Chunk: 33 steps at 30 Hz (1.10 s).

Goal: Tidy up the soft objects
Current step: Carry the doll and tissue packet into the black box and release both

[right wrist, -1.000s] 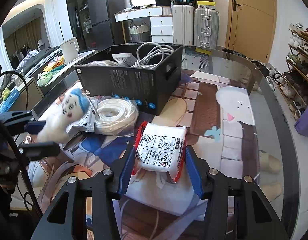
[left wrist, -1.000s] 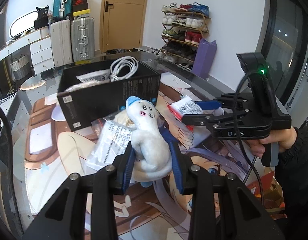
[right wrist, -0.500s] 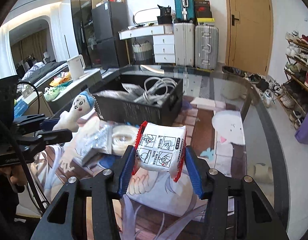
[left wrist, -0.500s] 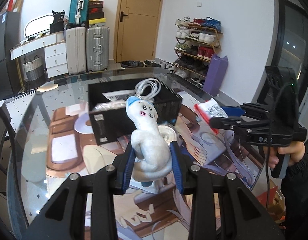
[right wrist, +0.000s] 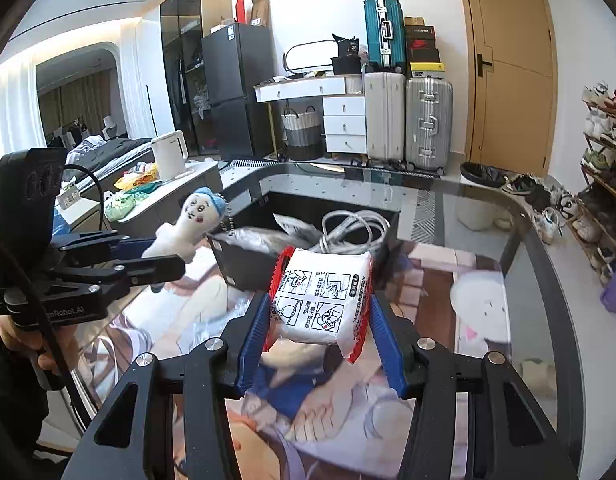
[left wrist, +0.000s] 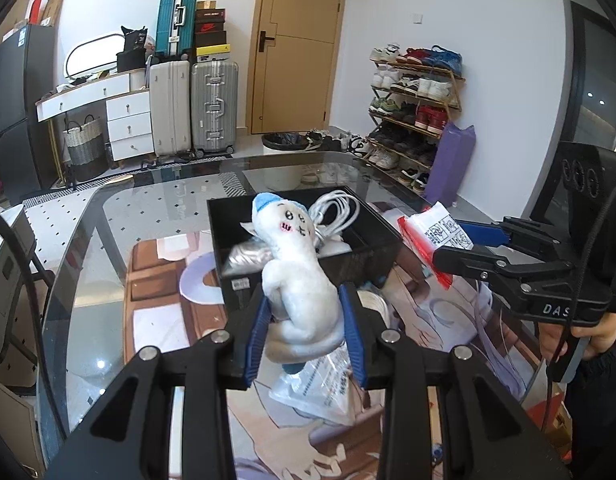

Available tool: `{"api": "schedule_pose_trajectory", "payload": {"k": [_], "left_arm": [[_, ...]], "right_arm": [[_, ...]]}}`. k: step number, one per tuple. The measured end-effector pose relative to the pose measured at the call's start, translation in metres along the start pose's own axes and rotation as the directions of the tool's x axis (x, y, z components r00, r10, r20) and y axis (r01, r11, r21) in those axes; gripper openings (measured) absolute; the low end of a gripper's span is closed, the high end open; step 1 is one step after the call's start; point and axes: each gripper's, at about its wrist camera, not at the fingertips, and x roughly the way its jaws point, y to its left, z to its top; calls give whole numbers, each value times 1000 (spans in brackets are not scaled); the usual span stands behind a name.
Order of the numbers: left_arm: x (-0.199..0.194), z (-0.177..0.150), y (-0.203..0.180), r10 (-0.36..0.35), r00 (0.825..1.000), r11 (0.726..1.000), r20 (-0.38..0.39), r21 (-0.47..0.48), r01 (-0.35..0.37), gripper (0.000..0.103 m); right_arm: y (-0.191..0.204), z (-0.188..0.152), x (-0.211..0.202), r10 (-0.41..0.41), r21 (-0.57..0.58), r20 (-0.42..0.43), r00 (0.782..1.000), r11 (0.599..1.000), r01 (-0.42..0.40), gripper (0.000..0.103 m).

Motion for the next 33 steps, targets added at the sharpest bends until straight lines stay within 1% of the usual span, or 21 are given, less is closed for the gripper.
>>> {"api": "schedule_pose_trajectory", "payload": {"k": [8,15,25,33], "left_arm": [[15,22,13,19,1000,1000,6,-14,-19,33],[37,38,21,25,1000,1000,-5,-18,-25,33],[66,47,29,44,999,999,-30,-24,-45,33],[87,45,35,62,996,998,-65,-14,-63,33]], "right_arm": [[0,21,13,6,-4,13,1000,1000,-6,51],[-5,35,32,6,7,11,1000,1000,-6,51],[-10,50,58,10,8,-2,1000,1000,-10,51],[-6,54,80,25,-3,-27,999,1000,-25,51]]}}
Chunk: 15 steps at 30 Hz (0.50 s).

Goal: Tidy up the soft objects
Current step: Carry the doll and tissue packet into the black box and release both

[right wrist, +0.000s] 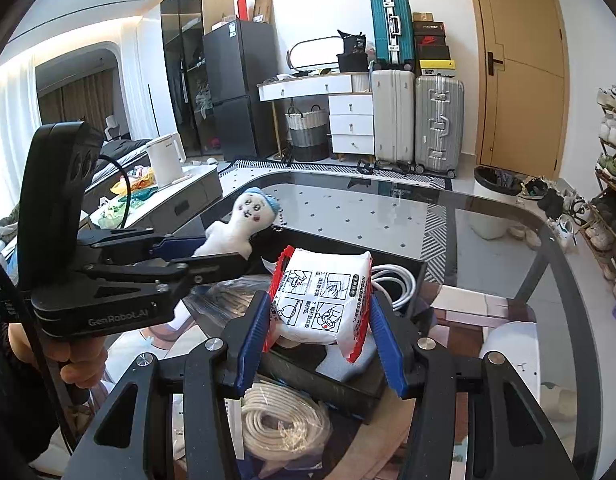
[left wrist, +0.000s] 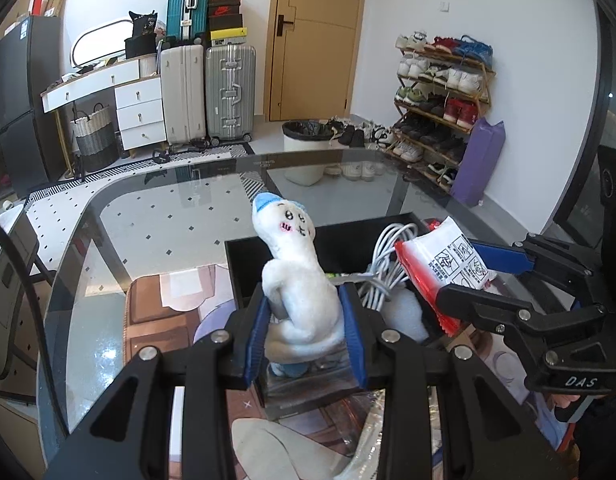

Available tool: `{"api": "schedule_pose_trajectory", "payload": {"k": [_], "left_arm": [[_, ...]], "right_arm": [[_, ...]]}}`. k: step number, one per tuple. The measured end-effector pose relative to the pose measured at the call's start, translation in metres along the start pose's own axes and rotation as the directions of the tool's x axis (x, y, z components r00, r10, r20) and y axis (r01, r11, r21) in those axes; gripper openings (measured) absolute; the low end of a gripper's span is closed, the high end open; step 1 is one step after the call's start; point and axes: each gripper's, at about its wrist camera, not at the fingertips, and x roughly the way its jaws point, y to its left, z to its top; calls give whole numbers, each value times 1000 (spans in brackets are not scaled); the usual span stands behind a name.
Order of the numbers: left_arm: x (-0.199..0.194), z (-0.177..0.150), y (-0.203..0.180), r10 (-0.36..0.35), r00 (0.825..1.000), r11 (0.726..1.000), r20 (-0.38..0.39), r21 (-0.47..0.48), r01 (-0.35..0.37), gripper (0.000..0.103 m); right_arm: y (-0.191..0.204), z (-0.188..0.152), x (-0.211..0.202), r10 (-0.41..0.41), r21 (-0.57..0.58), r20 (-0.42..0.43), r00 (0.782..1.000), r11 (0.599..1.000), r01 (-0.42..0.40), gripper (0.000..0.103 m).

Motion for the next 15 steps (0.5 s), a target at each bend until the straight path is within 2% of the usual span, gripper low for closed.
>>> {"api": "schedule_pose_trajectory", "payload": {"k": [4,7,15], "left_arm": [[10,-6,-2,1,999,1000,-37,11,0,33],[12,-9,-11,33,999,997,-40,73,-30,34],[14,-13,-16,25,998,998,-66,67,-20,34]], "right_arm": [[-2,-3,12,-10,-3,-28,1000,1000,10,51],[-7,-4,17,-19,6,-33,999,1000,19,51],[-10,-9,30,-53,-19,-54,997,998,52,51]]}}
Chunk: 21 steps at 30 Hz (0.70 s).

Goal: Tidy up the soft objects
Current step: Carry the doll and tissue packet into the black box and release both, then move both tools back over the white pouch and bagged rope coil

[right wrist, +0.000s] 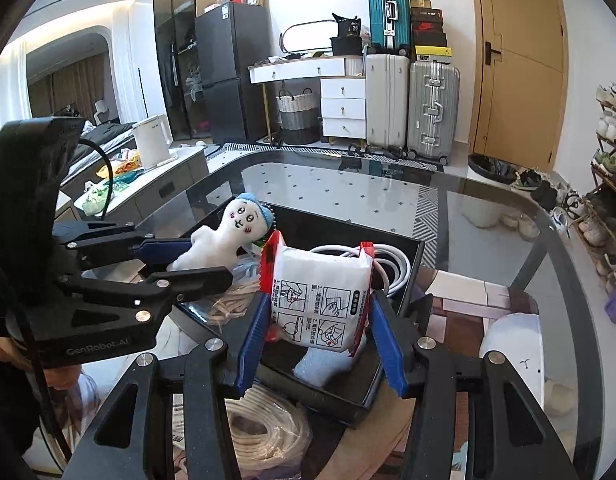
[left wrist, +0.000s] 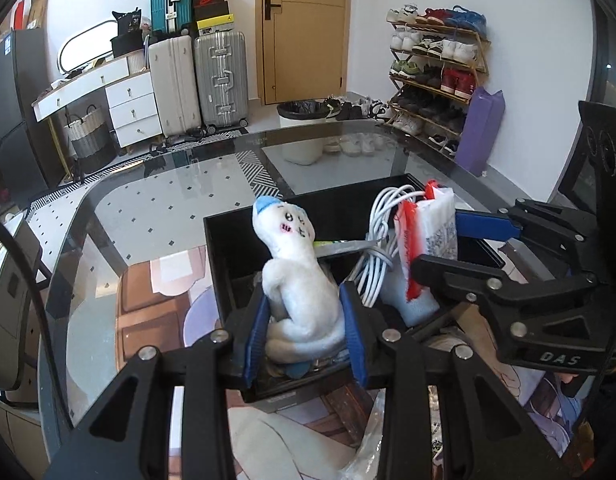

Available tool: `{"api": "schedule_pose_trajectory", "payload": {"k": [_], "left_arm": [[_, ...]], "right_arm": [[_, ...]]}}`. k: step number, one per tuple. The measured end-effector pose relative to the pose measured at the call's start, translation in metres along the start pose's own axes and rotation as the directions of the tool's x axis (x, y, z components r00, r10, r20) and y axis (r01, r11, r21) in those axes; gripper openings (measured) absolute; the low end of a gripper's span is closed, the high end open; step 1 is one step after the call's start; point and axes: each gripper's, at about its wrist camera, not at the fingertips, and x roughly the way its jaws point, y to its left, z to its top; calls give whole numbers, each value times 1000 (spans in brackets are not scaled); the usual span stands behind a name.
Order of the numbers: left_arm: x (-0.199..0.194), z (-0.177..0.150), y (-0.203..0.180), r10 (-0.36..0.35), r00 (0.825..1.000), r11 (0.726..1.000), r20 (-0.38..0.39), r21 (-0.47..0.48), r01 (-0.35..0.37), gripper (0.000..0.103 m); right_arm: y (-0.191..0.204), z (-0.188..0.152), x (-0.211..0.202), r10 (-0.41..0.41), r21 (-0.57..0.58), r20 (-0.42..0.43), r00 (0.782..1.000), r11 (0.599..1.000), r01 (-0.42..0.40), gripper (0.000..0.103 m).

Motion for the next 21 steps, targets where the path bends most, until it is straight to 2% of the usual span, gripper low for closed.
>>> {"api": "schedule_pose_trajectory", "payload": {"k": [6,8,12,13,14,15,18,21], "left_arm": [[-2,0,1,-15,1000,1000,-3,-9,15,35],[-2,0,2,-14,1000,1000,-6,-16,14,36],[-7,1,2,-14,1000,999,-4,-35,14,39],[-11,1,2,-10,1000,999,5,-37,10,43],[-14,1,2,-6,1000,999,10,-36,7,52],[-16,1,1,0,1000,999,17,-35,1,57],[-30,1,1,8,999,1000,49,-27,-6,61],[-42,-2,0,31,997,999,71,-28,-29,76]], "right_arm": [[1,1,2,-10,-20,-5,1000,1000,10,51],[2,0,0,-10,-30,1,1000,999,10,55],[5,-3,-16,-28,-41,48,998,999,29,78],[5,-5,-23,-32,-43,66,997,998,35,84],[4,-6,-27,-39,-43,74,996,998,42,86],[4,-8,-31,-46,-41,80,996,998,49,89],[-3,-16,-41,-48,-17,72,996,999,50,99],[-10,-26,-48,-47,17,61,997,999,46,102]]}}
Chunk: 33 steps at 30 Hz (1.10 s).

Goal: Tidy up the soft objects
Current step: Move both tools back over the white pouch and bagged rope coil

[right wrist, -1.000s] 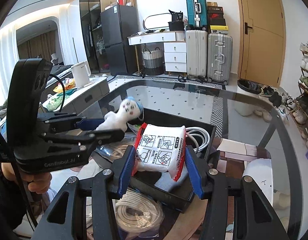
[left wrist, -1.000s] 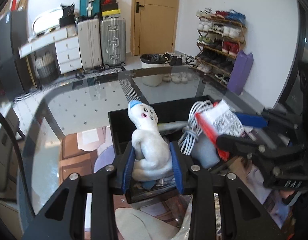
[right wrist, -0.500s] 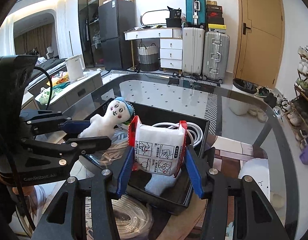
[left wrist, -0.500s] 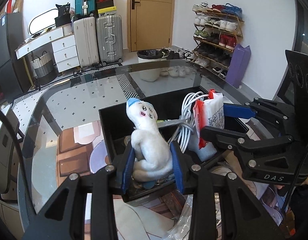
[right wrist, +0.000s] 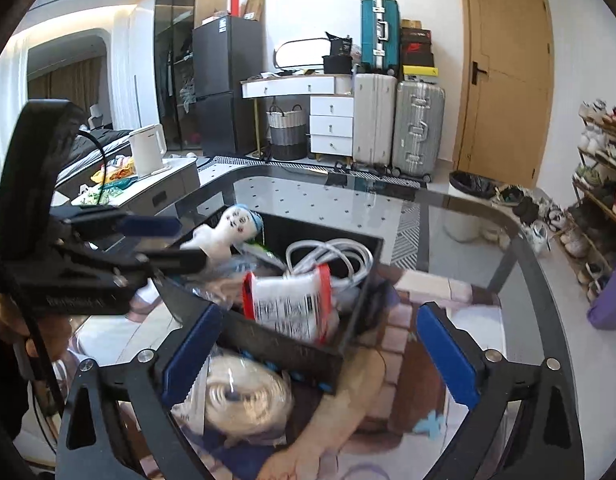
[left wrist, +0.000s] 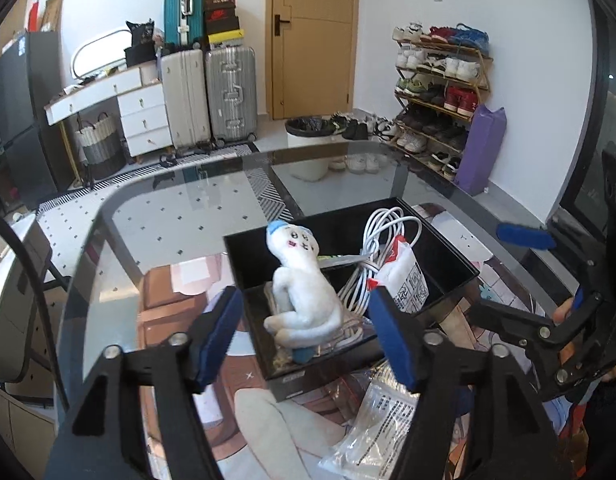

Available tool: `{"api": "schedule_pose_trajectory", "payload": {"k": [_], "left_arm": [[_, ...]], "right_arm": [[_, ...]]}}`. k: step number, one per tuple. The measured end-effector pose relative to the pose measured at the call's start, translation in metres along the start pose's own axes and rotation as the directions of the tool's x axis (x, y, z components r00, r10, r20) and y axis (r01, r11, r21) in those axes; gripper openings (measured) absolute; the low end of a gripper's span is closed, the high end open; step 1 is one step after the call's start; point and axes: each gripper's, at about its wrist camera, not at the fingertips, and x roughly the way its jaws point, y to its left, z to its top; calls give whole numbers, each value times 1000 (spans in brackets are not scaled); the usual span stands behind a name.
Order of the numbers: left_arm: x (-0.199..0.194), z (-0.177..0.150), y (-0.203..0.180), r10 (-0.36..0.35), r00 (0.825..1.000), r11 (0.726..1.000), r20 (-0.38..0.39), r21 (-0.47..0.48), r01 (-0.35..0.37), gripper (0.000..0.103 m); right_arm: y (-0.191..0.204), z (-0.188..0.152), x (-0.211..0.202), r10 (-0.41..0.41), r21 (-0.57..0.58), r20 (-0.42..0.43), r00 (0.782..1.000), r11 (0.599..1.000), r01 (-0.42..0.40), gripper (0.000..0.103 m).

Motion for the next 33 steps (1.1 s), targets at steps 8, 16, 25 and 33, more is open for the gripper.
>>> {"api": "schedule_pose_trajectory", "payload": {"k": [8,16,25,33], "left_arm": [[-26,-19,-1,21,999,1000,46,-1,-21,98],[-41,-48,0,17,999,999,38,-29,-16,99],[-38,-73,-13,1,1000,1000,2,-8,-1,99],[-23,-83,-30,-20,998,999,-57,38,22,99]], "right_arm": [[-2,-22,-12,3,49,-40,999,999,-1,102],[12,-32,-29,10,38,-39,999,999,-8,102],[23,-42,-32,13,35,-73,997,999,-10,102],[27,-42,-29,24,30,-87,996,999,-22,102]]}}
